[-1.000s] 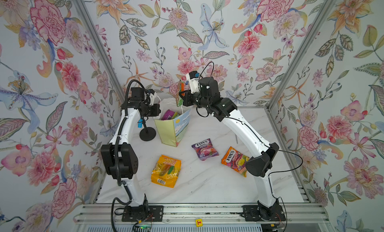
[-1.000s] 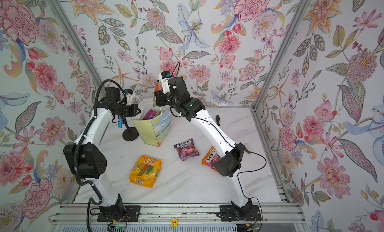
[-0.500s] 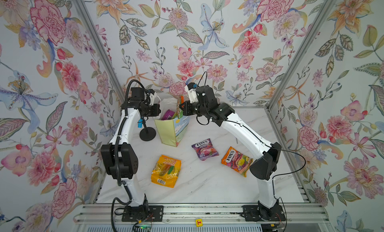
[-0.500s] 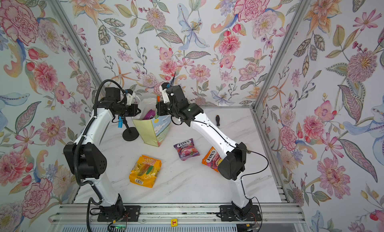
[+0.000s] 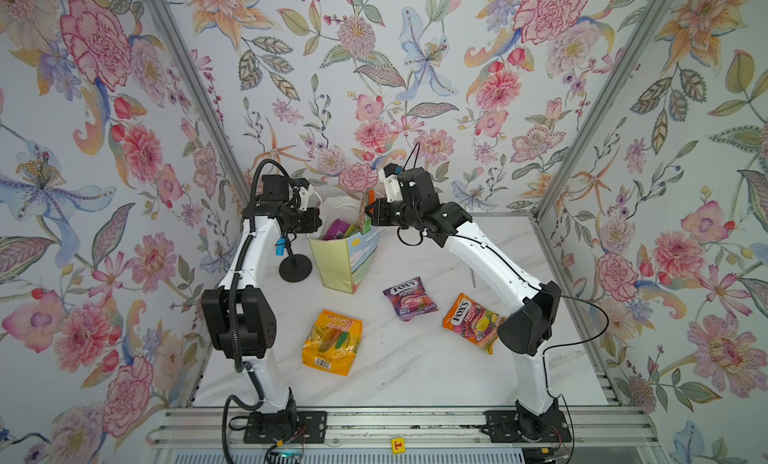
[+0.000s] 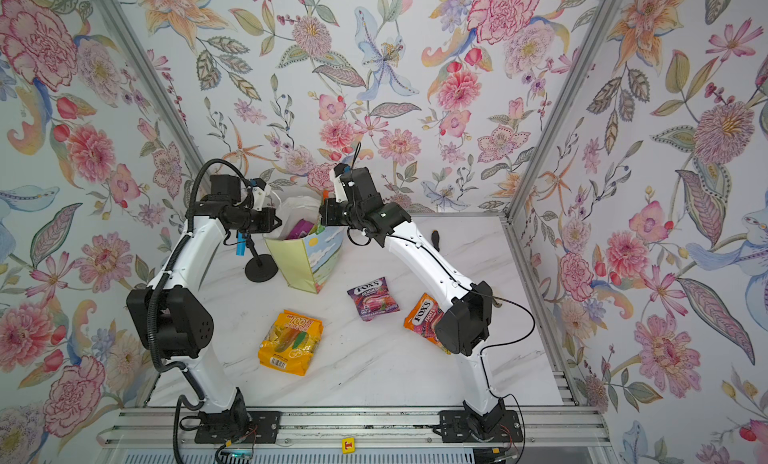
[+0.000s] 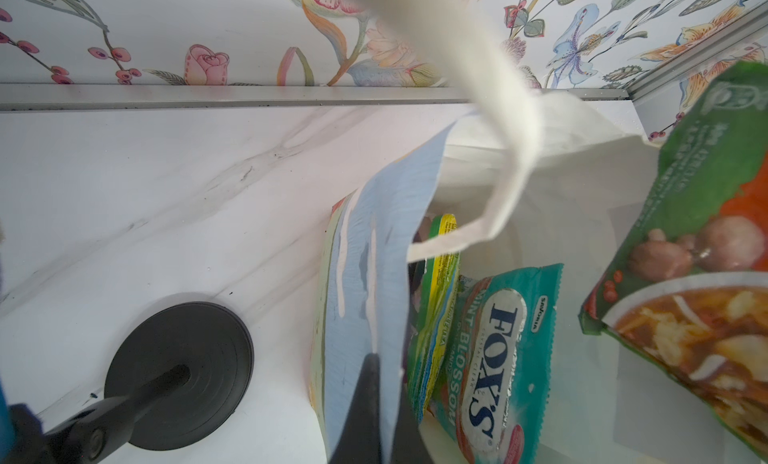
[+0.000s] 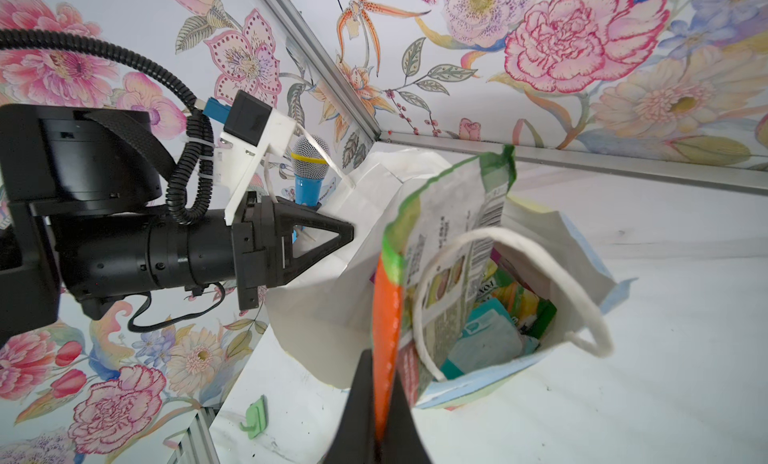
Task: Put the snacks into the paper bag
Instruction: 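Lower the soup packet into the bag with the right gripper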
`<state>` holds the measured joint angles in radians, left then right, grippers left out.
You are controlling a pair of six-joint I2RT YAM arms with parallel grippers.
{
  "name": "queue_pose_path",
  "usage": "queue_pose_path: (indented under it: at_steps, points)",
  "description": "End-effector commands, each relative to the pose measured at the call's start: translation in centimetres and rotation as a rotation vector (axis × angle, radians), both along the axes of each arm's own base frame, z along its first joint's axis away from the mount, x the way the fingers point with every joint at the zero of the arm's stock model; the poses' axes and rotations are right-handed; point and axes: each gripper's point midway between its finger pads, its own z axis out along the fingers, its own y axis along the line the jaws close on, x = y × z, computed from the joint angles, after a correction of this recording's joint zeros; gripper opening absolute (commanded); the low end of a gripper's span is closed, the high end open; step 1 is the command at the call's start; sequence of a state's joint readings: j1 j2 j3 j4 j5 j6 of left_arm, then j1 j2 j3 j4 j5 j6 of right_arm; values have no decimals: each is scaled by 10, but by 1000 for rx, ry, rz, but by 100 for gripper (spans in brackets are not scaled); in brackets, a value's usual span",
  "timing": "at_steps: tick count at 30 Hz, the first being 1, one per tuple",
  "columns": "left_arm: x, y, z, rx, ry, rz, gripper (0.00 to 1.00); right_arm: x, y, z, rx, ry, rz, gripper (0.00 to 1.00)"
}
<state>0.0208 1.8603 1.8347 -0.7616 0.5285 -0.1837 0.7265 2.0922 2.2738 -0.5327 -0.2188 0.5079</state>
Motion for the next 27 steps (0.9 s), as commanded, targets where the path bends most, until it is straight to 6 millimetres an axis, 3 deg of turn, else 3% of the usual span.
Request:
queue_pose_path:
  at_steps: [1,4,6,11,15,19,27]
  points:
    - [-7,4,21,-13,-44,4,3,2,8,-2,19,26,19,1]
    - [-7,5,21,-11,-46,7,3,3,13,-3,28,35,32,11]
    - [-7,5,21,-10,-44,6,3,3,12,3,34,21,31,24]
    - [-6,6,19,-10,-41,7,3,2,0,38,49,-67,-5,39]
    - [-6,6,19,-11,-41,7,3,3,-10,56,56,-111,-30,39]
    - [-7,6,21,-11,-44,7,3,9,-11,49,56,-91,-33,34]
    - [-6,7,19,-11,-40,9,3,-5,8,31,18,-75,-4,33]
